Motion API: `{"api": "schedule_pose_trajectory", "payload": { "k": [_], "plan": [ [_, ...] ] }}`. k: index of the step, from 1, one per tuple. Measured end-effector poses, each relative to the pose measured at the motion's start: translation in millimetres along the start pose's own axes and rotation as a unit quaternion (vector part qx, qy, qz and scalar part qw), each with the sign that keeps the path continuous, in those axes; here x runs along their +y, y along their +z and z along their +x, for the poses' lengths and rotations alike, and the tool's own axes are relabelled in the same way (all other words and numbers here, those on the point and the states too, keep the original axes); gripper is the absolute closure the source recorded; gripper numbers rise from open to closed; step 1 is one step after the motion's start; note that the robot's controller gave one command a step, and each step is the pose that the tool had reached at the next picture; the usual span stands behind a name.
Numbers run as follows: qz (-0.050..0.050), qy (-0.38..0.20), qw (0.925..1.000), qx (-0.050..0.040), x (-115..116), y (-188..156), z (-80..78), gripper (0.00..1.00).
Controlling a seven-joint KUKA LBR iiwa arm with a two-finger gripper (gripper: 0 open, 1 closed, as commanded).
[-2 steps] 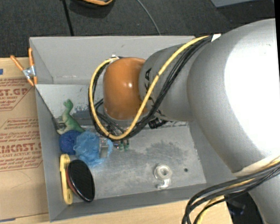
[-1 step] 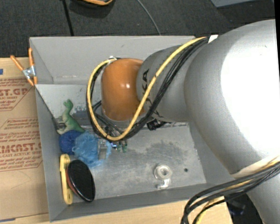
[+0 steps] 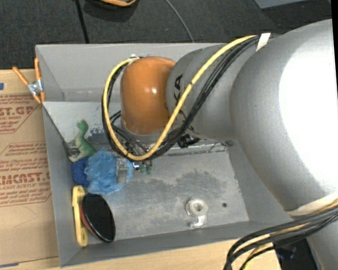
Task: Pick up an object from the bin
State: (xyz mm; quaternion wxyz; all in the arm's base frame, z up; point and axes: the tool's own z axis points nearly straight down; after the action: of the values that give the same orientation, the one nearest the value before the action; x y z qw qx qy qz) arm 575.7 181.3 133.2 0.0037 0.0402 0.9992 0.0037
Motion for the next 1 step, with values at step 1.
{"api": "schedule_pose_trajectory", "payload": {
  "k": [1],
  "plan": [
    [0.001,0.021,0.9998,0.0025,-2.3,-34.3,0.3,1.0]
  ]
}}
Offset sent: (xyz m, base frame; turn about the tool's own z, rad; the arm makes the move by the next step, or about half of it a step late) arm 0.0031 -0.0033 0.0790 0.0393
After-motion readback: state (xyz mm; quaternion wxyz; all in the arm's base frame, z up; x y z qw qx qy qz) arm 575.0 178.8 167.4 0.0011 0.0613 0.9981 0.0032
